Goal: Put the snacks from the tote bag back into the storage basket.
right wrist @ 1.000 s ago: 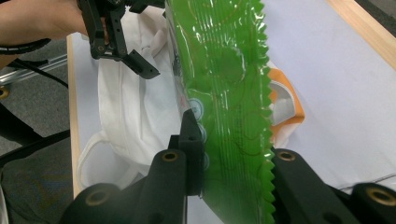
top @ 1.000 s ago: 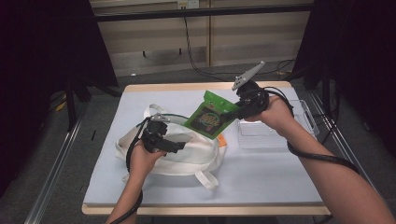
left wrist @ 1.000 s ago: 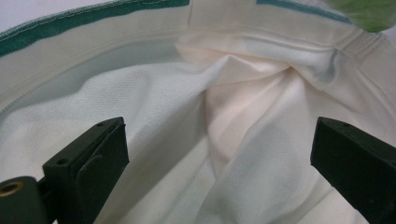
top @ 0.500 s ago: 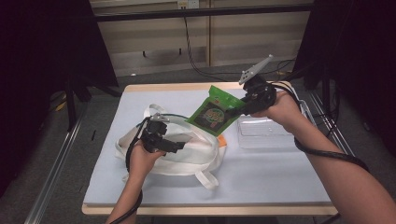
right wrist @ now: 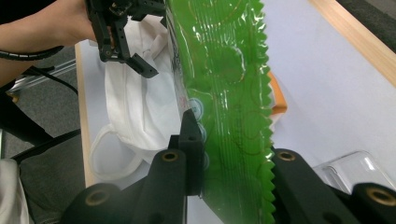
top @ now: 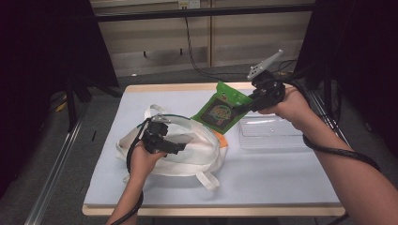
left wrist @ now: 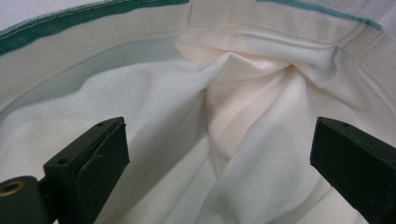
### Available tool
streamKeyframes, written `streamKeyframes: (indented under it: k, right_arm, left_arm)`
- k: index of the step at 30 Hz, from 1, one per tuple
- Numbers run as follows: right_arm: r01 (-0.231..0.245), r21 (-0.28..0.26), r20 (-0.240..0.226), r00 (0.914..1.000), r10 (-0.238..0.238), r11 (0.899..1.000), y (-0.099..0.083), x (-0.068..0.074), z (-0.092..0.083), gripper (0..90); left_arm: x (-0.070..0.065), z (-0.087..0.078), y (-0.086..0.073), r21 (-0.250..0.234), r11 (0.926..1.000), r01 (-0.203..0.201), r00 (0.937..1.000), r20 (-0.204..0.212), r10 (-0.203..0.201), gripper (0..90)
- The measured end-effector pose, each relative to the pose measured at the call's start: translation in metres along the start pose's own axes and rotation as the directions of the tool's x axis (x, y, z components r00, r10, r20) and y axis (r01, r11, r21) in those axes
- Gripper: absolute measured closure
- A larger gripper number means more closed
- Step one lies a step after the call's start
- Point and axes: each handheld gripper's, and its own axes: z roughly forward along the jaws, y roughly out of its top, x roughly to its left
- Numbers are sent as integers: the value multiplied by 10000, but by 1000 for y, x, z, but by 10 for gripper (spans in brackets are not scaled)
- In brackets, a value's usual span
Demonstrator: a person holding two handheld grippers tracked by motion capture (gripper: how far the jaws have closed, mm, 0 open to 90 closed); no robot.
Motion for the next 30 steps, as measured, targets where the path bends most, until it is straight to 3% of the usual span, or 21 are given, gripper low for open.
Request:
streamKeyframes:
  k: [4, 8, 16, 30]
  right_arm:
    - [-86, -47, 48, 10000, 86, 10000, -2, -3, -4, 753]
    - [-110, 79, 182, 9998, 109, 9999, -6, -6, -8, 753]
    - [-284, 67, 380, 9989, 282, 9996, -21, -13, -22, 753]
    - [-578, 419, 765, 9956, 545, 9974, -39, -19, -36, 752]
  left_arm:
    - [1, -2, 0, -2, 9999, -142, 9999, 78, 142, 45]
    - [0, -2, 0, -123, 9999, 18, 10000, 64, -18, 44]
    - [0, -3, 1, -213, 9998, -39, 10000, 54, 41, 44]
    - [-3, -2, 1, 70, 9998, -204, 9998, 39, 204, 46]
